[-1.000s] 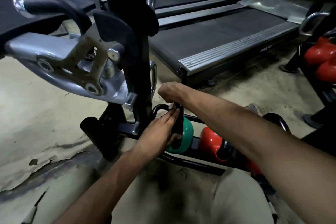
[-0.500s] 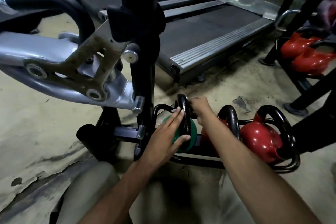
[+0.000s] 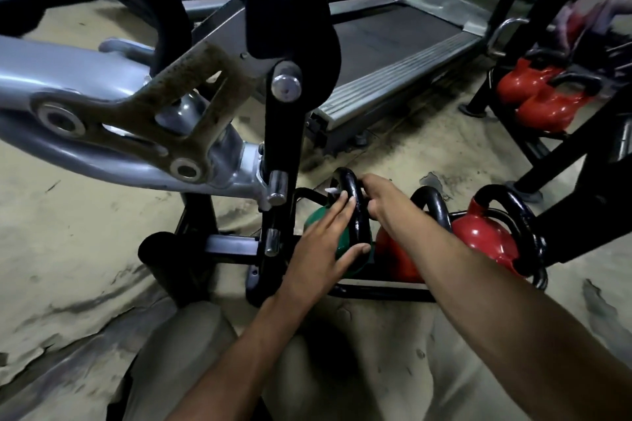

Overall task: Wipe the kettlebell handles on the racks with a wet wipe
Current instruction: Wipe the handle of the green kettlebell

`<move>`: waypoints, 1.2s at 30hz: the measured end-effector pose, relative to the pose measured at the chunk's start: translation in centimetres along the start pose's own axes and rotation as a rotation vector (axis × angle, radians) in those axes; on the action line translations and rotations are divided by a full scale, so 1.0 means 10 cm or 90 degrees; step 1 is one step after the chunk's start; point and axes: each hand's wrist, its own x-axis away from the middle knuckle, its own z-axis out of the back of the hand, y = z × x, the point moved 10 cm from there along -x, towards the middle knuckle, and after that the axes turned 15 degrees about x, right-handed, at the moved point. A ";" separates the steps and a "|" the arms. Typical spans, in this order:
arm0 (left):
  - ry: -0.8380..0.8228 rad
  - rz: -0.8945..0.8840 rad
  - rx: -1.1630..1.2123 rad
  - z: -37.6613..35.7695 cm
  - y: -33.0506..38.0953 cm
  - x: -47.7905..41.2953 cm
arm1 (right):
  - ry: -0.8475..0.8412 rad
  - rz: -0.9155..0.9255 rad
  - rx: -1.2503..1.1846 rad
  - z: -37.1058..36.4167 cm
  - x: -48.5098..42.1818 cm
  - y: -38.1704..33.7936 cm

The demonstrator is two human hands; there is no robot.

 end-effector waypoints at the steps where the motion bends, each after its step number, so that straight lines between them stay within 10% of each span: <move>1: -0.004 0.006 0.005 -0.01 0.00 0.01 | 0.002 0.002 0.005 0.00 -0.01 -0.01; 17: 0.006 -0.011 -0.012 0.06 -0.01 0.00 | 0.040 0.103 -0.016 0.15 -0.10 -0.23; 21: -0.011 0.002 -0.046 0.05 -0.02 0.00 | 0.143 0.370 0.348 0.15 -0.07 -0.86; 26: -0.023 0.007 -0.055 0.05 0.00 0.03 | 0.003 0.641 1.233 -0.76 0.42 -1.17; 29: -0.020 0.004 -0.036 0.05 0.01 0.03 | -0.076 0.663 1.494 -0.97 0.51 -0.97; 36: -0.015 0.007 -0.045 0.04 -0.01 0.02 | 0.179 0.565 1.011 -0.36 0.24 -1.32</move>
